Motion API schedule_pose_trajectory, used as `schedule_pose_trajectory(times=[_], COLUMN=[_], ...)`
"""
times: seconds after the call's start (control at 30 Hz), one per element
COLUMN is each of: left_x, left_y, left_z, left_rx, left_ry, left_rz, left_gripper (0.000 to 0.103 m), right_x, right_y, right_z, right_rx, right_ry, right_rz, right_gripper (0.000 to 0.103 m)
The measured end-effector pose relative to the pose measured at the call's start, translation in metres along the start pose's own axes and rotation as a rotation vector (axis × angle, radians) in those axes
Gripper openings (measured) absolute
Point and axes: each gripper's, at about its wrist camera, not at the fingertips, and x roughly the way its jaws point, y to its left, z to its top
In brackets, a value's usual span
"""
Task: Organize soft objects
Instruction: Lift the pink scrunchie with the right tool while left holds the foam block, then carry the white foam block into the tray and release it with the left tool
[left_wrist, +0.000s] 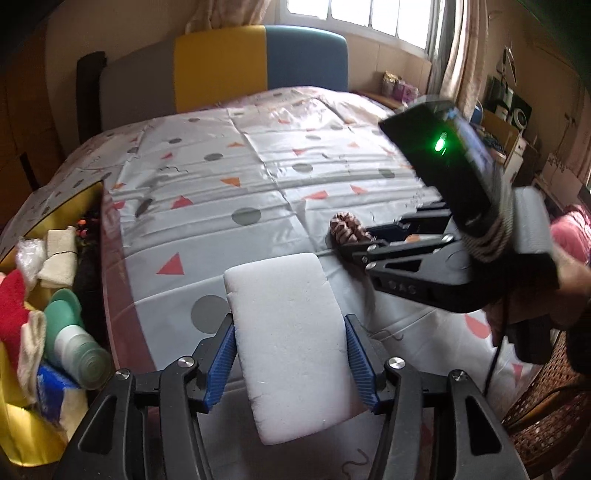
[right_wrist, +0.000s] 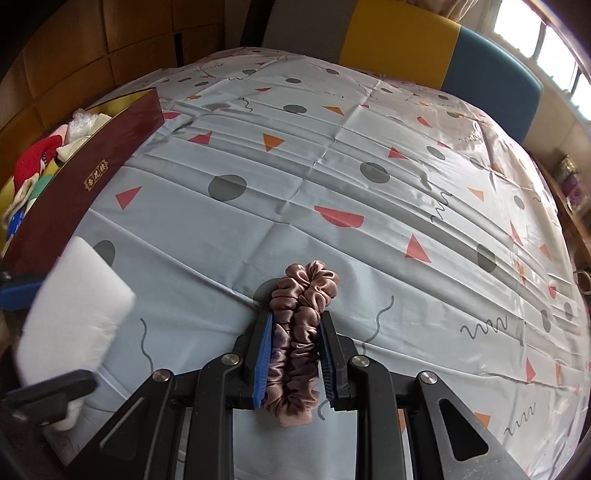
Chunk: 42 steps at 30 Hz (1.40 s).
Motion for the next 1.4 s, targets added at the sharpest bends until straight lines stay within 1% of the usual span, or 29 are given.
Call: schedule_pose_trajectory(times=[0.27, 0.47, 0.67, 0.7, 0.77, 0.9, 1.0, 1.07, 1.1, 1.27, 1.3, 1.4], left_x=[-0.037, -0.068, -0.093, -0.096, -0.099, -0.109, -0.12, -0.13, -0.135, -0.152, -0.153, -0.152], left_y=[0.008, 0.024, 0.047, 0.054, 0.066, 0.095, 0.128, 0.156, 0.176, 0.248, 0.259, 0.274], left_z=[0.006, 0.009, 0.01, 0.01, 0.009, 0.003, -0.005, -0.013, -0.019, -0.052, -0.059, -0.072], left_rx=[-0.036, -0.081, -0.129, -0.142, -0.173, -0.239, -0.322, -0.388, -0.426, -0.594, -0.617, -0.653], left_ry=[-0.079, -0.133, -0.162, -0.165, -0.162, -0.158, -0.157, -0.158, -0.155, -0.136, -0.127, -0.102], left_rz=[0.026, 0.048, 0.1, 0.119, 0.134, 0.158, 0.169, 0.192, 0.21, 0.3, 0.302, 0.3], left_gripper=[0.057, 0.057, 0.057, 0.057, 0.057, 0.057, 0.057, 0.057, 0.057, 0.057, 0.057, 0.057], right_x=[0.001, 0.001, 0.001, 0.0, 0.0, 0.001, 0.001, 0.0, 0.0, 0.0, 0.0, 0.0], right_y=[0.001, 0.005, 0.005, 0.004, 0.004, 0.004, 0.006, 0.008, 0.009, 0.009, 0.01, 0.01], right_z=[-0.001, -0.001, -0.002, -0.002, -0.001, -0.001, 0.0, -0.001, 0.0, 0.0, 0.0, -0.001], right_rx=[-0.013, -0.026, -0.025, -0.028, -0.029, -0.042, -0.051, -0.054, -0.056, -0.064, -0.066, -0.068], right_ry=[-0.003, -0.004, -0.008, -0.01, -0.009, -0.008, -0.006, -0.005, -0.004, -0.004, -0.003, -0.002], right_rz=[-0.008, -0.026, -0.021, -0.018, -0.013, -0.022, -0.033, -0.041, -0.045, -0.051, -0.054, -0.054], right_gripper=[0.024, 0.024, 0.024, 0.024, 0.024, 0.024, 0.024, 0.024, 0.024, 0.024, 0.024, 0.024])
